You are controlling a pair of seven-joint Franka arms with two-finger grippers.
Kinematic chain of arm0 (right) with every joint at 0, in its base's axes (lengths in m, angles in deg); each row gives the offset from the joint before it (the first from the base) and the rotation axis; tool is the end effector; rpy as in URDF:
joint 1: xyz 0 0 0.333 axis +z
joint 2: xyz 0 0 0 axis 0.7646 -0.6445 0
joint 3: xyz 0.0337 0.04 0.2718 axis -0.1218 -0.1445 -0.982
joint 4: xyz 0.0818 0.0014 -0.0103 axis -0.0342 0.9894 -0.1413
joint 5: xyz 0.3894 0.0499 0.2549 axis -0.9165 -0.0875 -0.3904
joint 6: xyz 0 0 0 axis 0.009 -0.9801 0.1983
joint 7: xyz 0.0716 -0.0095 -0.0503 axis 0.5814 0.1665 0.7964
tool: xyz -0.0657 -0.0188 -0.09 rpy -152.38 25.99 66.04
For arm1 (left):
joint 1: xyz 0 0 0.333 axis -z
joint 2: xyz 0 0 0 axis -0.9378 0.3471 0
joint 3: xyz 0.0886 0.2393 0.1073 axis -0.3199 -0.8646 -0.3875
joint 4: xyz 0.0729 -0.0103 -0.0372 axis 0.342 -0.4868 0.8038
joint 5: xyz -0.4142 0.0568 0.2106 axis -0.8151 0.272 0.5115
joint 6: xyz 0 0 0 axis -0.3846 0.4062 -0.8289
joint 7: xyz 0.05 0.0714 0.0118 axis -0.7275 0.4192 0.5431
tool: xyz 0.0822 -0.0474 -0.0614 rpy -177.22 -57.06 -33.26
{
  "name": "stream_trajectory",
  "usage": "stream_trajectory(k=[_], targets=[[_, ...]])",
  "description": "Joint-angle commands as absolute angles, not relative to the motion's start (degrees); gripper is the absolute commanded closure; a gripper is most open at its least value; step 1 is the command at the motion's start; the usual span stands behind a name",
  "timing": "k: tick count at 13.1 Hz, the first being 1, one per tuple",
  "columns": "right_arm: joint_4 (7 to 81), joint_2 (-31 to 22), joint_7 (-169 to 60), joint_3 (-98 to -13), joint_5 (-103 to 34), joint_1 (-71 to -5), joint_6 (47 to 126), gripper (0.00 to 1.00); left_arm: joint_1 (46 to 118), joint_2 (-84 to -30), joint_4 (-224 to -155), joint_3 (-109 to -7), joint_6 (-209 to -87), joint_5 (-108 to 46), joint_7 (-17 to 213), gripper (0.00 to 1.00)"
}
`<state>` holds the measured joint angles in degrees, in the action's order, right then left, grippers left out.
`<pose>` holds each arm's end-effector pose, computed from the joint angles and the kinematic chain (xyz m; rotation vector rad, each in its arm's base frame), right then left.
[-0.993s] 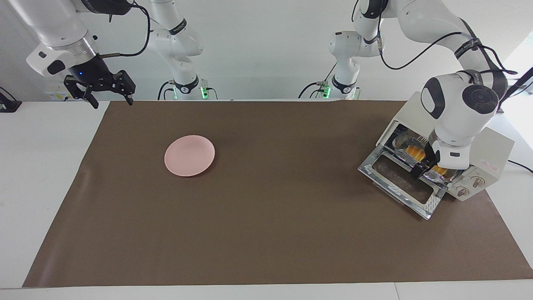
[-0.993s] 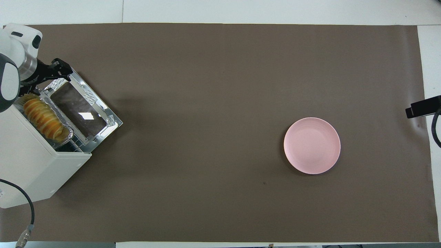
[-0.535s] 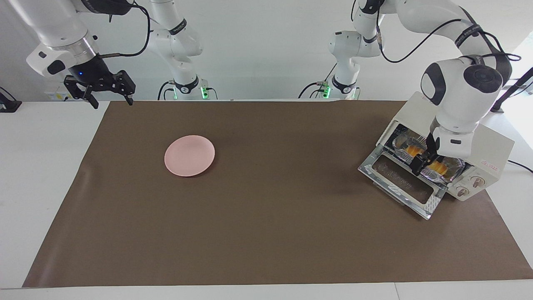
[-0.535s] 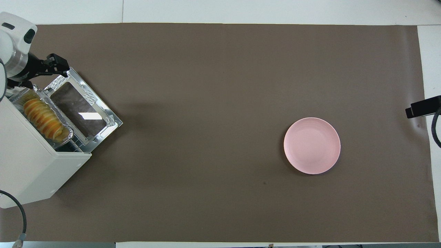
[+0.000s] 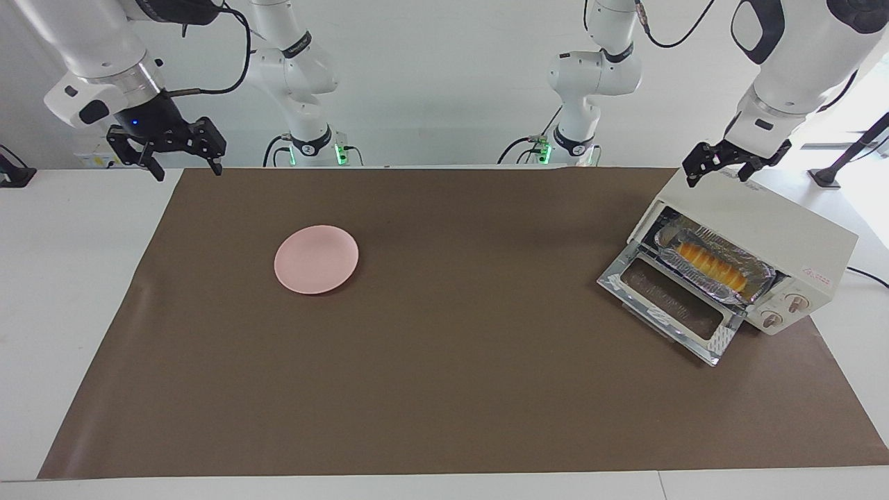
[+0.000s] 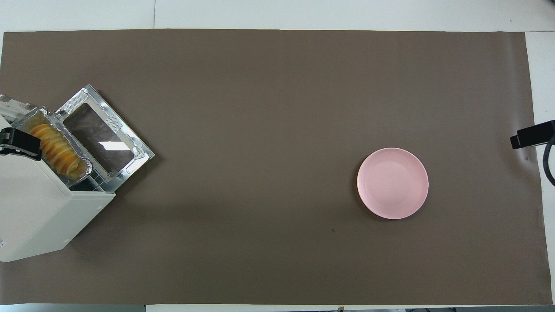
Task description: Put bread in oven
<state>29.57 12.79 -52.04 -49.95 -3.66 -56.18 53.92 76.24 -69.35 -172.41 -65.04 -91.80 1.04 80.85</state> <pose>0.6106 -0.0505 0.6010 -3.1313 -0.1614 0.0644 0.6037 -0.0085 0.5697 -3.0218 0.0923 0.2214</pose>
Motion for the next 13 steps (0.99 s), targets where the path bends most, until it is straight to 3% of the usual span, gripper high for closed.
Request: stream_trajectory(k=[1, 4, 7, 9, 10, 13], targets=[[31.5, 14.5, -50.9, -50.4, -3.3, -56.8, 54.1, 0.0, 72.6, -72.2, -176.6, -59.2, -91.3, -0.3, 80.2, 0.0], [31.5, 14.5, -50.8, -50.4, -3.3, -56.8, 54.1, 0.0, 70.8, -71.9, -176.0, -59.0, -93.7, -3.1, 78.6, 0.0], [31.5, 14.5, -50.9, -50.4, -3.3, -56.8, 54.1, 0.0, 71.0, -68.5, -168.6, -59.1, -88.8, -3.2, 78.6, 0.0], [31.5, 14.5, -50.9, -50.4, -3.3, -56.8, 54.1, 0.0, 70.7, -67.9, -167.4, -58.9, -88.8, -3.5, 78.4, 0.0], [31.5, 14.5, -50.9, -50.4, -3.3, -56.8, 54.1, 0.0, 71.6, -67.8, -167.9, -58.8, -89.8, -3.1, 78.5, 0.0], [31.5, 14.5, -50.9, -50.4, -3.3, -56.8, 54.1, 0.0, 72.9, -73.1, -179.5, -58.9, -95.9, -3.2, 78.3, 0.0]])
